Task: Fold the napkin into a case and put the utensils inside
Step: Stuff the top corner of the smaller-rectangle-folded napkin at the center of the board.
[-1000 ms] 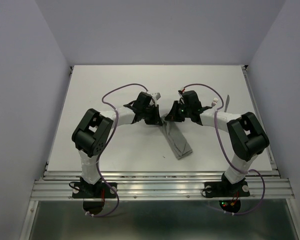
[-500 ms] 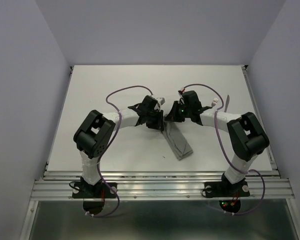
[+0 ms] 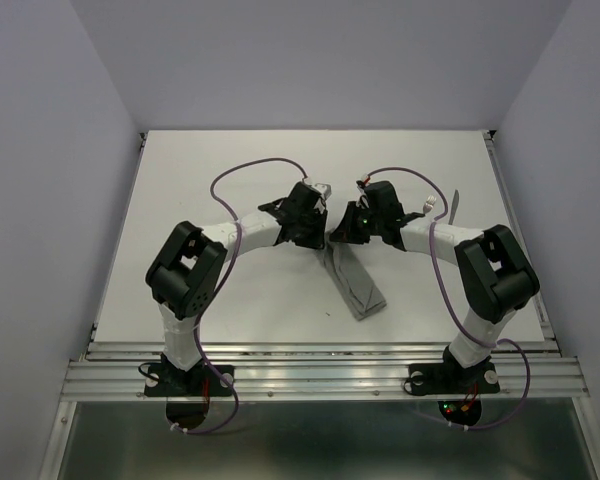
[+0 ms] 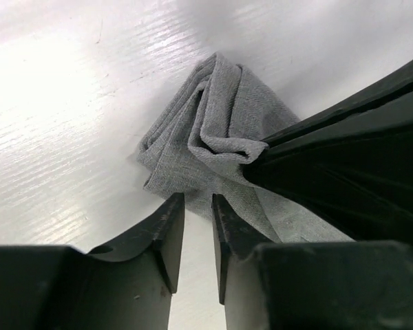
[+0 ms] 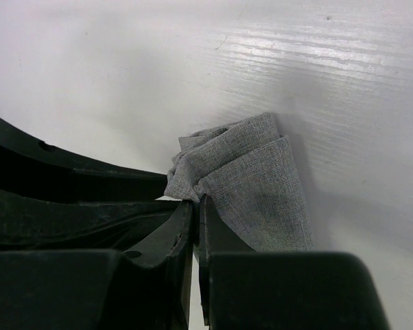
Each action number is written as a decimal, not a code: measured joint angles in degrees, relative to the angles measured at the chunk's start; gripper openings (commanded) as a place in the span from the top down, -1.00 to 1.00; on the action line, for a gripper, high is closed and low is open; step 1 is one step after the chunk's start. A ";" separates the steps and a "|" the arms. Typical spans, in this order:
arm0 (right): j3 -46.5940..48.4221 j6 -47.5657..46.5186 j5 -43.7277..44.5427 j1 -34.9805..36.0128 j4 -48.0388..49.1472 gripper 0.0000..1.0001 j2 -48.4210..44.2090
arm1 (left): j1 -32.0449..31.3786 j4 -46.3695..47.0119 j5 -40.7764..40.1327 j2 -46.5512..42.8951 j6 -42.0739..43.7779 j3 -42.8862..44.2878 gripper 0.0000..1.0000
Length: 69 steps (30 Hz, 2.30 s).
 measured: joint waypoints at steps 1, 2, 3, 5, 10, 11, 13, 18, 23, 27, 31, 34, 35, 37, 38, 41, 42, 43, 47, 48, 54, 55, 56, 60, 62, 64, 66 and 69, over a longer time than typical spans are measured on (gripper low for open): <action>0.00 0.00 0.00 0.00 0.00 0.99 0.00 | -0.20 -0.74 -0.44 0.00 0.37 0.74 0.30; 0.00 0.00 0.00 0.00 0.00 0.99 0.00 | -0.35 -1.20 -0.76 0.00 0.66 1.27 0.30; 0.00 0.02 0.02 0.00 0.00 0.99 0.00 | -0.57 -1.62 -1.05 0.00 0.87 1.92 0.30; 0.00 0.02 0.04 0.00 0.00 0.99 -0.04 | -1.03 -1.90 -1.38 0.00 1.31 2.95 0.28; 0.00 0.04 0.04 0.00 0.02 0.99 -0.28 | -1.57 -2.56 -1.29 0.02 2.14 3.37 0.07; 0.00 0.02 0.02 0.00 0.00 0.99 -0.31 | -1.75 -2.82 -1.57 0.02 2.19 3.37 0.07; 0.00 0.02 0.02 0.00 0.00 0.99 -0.31 | -1.88 -3.04 -2.16 0.07 2.29 3.39 0.13; 0.00 0.02 0.00 0.00 0.00 0.99 -0.31 | -2.47 -3.37 -3.50 1.14 2.34 3.39 0.19; 0.00 0.02 0.00 0.00 0.00 0.99 -0.31 | -3.34 -3.43 -4.09 1.86 2.45 3.39 0.24; 0.00 0.20 0.00 0.00 0.00 0.99 -0.31 | -4.04 -3.41 -4.48 2.36 2.60 3.48 0.14; 0.00 0.22 0.02 0.00 0.00 0.99 -0.31 | -4.35 -3.43 -5.29 3.41 2.84 3.63 0.14; 0.00 0.20 0.02 0.00 0.00 0.99 -0.33 | -4.35 -3.41 -5.73 3.96 3.02 3.65 0.16; 0.00 0.20 0.02 0.00 0.00 0.99 -0.33 | -4.35 -3.41 -5.81 4.11 3.02 3.72 0.19; 0.00 0.20 0.02 0.00 0.00 0.99 -0.33 | -4.35 -3.45 -6.19 4.33 3.04 4.00 0.22; 0.00 0.20 0.02 0.00 0.00 0.99 -0.33 | -4.35 -3.45 -6.36 4.46 3.15 4.15 0.32; 0.00 0.20 0.02 0.00 0.00 0.99 -0.33 | -4.35 -3.54 -7.82 4.63 3.48 4.74 0.94; 0.00 0.17 0.02 0.00 0.00 0.99 -0.33 | -4.35 -3.69 -8.22 4.63 3.37 4.94 1.00; 0.00 0.02 0.02 0.00 0.00 0.99 -0.33 | -4.35 -4.00 -8.76 4.66 3.63 5.27 1.00; 0.00 -0.79 0.33 -0.09 -0.31 0.99 -0.33 | -4.35 -5.20 -10.36 5.46 3.58 6.99 1.00; 0.02 -1.25 0.44 -0.26 -0.94 0.99 -0.31 | -4.35 -5.20 -10.49 5.60 3.52 7.13 1.00; 0.02 -2.80 0.44 -0.28 -2.69 0.99 -0.31 | -4.33 -5.14 -10.29 5.60 2.93 7.13 1.00; 0.02 -2.93 0.42 -0.28 -2.73 0.99 -0.33 | -4.28 -5.11 -10.10 5.60 2.71 7.13 1.00; 0.02 -3.26 0.24 -0.28 -2.75 0.99 -0.31 | -4.17 -5.09 -9.75 5.60 2.49 7.13 1.00; 0.26 -4.76 -0.37 -0.28 -4.00 0.99 -0.31 | -3.58 -4.98 -7.74 5.57 1.53 7.08 1.00; 0.57 -5.64 -0.83 -0.28 -5.01 0.99 -0.26 | -3.39 -4.68 -6.47 5.57 0.94 6.91 1.00; 1.05 -6.54 -1.53 -0.28 -5.86 0.99 0.15 | -3.17 -4.35 -5.44 5.57 0.28 6.64 1.00; 1.64 -7.21 -2.01 -0.28 -6.21 0.99 1.16 | -3.02 -4.24 -4.85 5.57 -0.35 6.62 1.00; 2.08 -7.76 -2.51 -0.33 -6.88 0.99 2.71 | -2.86 -4.20 -4.37 5.57 -1.07 6.62 1.00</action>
